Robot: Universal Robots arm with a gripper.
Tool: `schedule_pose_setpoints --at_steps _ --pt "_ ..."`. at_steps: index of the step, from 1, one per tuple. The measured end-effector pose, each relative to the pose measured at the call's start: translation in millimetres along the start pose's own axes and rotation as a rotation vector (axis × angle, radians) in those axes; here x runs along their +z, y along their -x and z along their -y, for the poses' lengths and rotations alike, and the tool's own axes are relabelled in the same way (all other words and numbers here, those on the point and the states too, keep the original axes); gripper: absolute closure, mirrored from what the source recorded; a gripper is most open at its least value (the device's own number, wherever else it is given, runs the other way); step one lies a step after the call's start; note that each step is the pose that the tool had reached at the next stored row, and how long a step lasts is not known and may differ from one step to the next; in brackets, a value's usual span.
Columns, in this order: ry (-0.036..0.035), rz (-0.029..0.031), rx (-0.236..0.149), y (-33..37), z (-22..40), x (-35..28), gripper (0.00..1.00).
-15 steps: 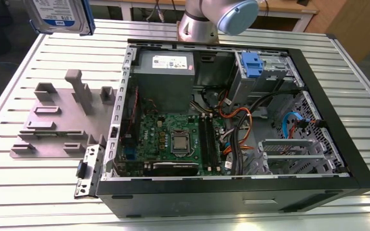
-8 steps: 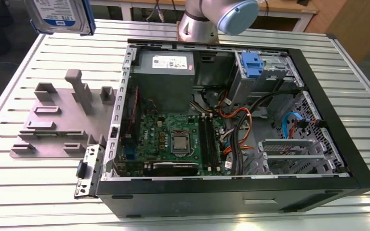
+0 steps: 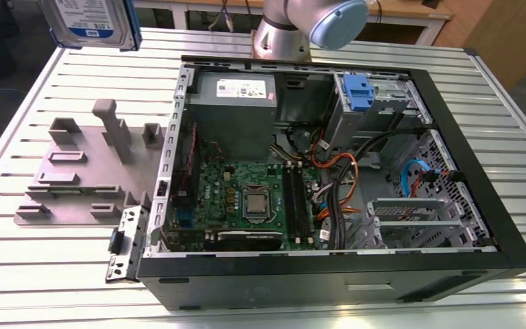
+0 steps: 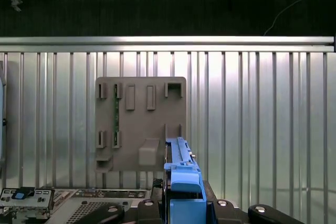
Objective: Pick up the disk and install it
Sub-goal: 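Pick up the disk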
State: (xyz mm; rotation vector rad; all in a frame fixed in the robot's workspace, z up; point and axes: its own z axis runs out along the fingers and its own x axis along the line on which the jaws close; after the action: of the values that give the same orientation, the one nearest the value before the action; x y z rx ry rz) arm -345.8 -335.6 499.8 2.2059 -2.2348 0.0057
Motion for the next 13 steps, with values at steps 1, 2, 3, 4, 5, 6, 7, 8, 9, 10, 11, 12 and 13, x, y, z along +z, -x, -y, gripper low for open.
schedule_pose_setpoints --at_steps 1,2,3,4,5,6,7,8,9,10,11,12,13 --pt "0.0001 0.0000 0.000 0.0 1.2 0.0 0.64" --pt "0.0001 -0.0001 0.000 0.0 2.4 0.0 0.64" --pt "0.0001 0.0000 0.000 0.0 3.6 0.0 0.64" --pt "0.0000 0.0000 0.000 0.1 4.7 0.0 0.64" --pt "0.0001 0.0000 0.000 0.1 5.9 0.0 0.64" --pt "0.0001 0.0000 0.000 0.1 7.0 0.0 0.64" --pt "0.0000 0.0000 0.000 0.1 8.2 0.0 0.64" --pt "0.0000 0.0000 0.000 0.1 9.4 0.0 0.64" --pt "0.0000 0.0000 0.000 0.1 10.5 0.0 0.64" --pt "0.0000 0.0000 0.000 0.2 11.7 0.0 0.64" --pt "0.0000 0.0000 0.000 0.2 12.9 0.0 0.64" --pt "0.0001 0.0000 0.000 0.2 14.1 0.0 0.64" --pt "0.0000 0.0000 0.000 0.2 15.3 0.0 0.64"
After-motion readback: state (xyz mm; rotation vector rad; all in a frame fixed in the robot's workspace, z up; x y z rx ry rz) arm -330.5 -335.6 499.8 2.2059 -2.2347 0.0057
